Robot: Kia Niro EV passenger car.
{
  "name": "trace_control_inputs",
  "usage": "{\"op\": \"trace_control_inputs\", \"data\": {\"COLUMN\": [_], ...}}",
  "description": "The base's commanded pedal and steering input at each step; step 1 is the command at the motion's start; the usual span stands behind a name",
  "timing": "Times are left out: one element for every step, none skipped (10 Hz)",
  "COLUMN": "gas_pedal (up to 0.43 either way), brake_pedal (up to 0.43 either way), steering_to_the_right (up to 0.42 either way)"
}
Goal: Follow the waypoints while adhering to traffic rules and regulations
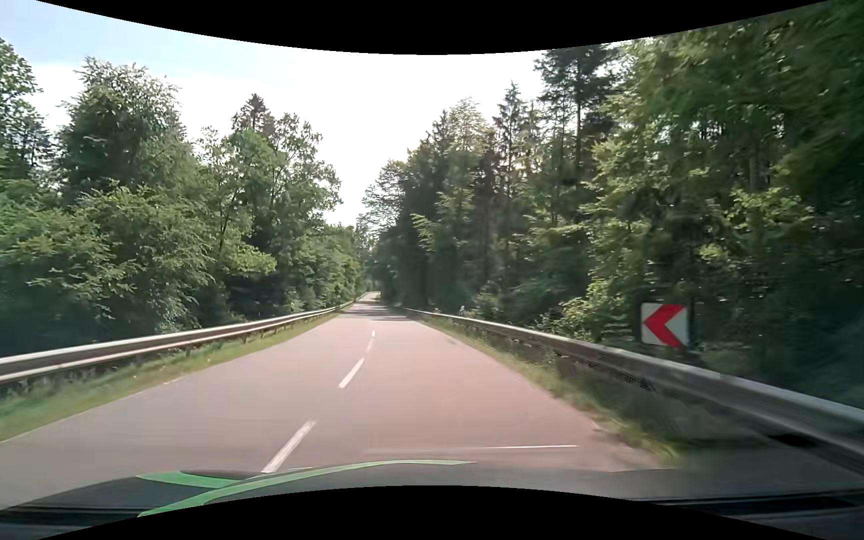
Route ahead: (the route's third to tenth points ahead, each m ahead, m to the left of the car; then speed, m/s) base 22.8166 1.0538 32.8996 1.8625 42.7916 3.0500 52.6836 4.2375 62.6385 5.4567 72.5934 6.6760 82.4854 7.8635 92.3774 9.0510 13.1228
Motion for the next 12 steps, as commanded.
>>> {"op": "trace_control_inputs", "data": {"gas_pedal": [0.087, 0.079, 0.079, 0.067, 0.067, 0.067, 0.067, 0.067, 0.067, 0.067, 0.067, 0.067], "brake_pedal": [0.0, 0.0, 0.0, 0.0, 0.0, 0.0, 0.0, 0.0, 0.0, 0.0, 0.0, 0.0], "steering_to_the_right": [-0.022, -0.022, -0.022, -0.021, -0.019, -0.02, -0.019, -0.019, -0.019, -0.019, -0.019, -0.019]}}
